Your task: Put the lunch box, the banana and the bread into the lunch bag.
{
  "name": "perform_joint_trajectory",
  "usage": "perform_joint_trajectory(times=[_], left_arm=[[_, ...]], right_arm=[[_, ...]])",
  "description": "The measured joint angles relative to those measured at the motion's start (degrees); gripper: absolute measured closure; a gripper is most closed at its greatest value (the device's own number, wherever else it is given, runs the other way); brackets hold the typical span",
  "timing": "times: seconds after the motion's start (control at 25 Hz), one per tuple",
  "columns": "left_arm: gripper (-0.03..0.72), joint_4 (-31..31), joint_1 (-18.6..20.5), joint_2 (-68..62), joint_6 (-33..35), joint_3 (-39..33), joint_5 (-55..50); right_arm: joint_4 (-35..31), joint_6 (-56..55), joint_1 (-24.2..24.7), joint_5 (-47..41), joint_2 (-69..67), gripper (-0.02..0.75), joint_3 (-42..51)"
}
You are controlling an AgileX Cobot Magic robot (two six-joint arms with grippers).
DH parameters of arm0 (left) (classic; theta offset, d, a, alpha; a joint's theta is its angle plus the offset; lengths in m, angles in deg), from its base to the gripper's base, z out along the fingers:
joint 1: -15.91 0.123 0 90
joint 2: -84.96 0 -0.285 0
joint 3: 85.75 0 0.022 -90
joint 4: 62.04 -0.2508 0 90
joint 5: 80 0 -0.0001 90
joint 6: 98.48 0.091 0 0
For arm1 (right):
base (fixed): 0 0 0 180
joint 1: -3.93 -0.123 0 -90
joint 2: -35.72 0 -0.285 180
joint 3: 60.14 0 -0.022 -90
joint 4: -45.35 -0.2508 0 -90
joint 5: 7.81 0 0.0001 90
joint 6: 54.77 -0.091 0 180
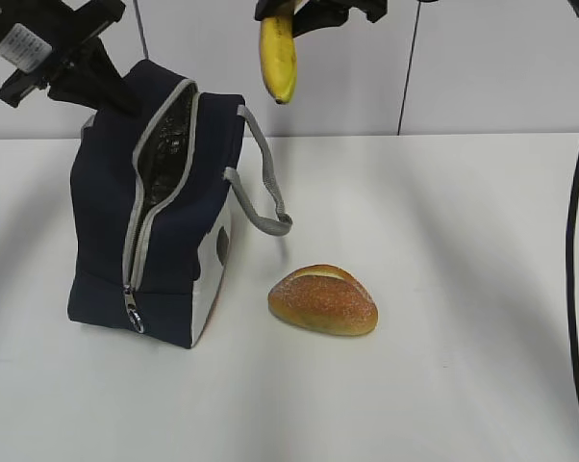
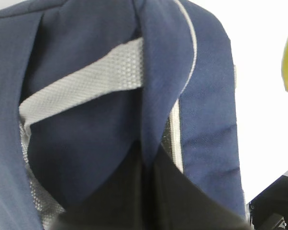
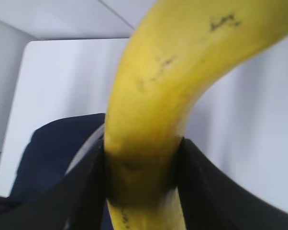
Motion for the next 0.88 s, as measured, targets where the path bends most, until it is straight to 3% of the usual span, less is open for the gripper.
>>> perform_joint_trajectory(times=[0.2,0.6,0.88], left_arm=[[0.688,0.1,1.2,0.0,0.0,0.0,0.0],[0.688,0.1,2.3,0.0,0.0,0.0,0.0],[0.688,-0.3,2.3,0.0,0.0,0.0,0.2]], right_arm=[[-9.1,1.0,-0.4,-0.5,0.0,0.418,0.0],[-12.6,1.2,-6.8,-0.5,0.0,0.418,0.3],[-12.5,1.2,-10.5,-0.5,0.1,0.419,7.8]])
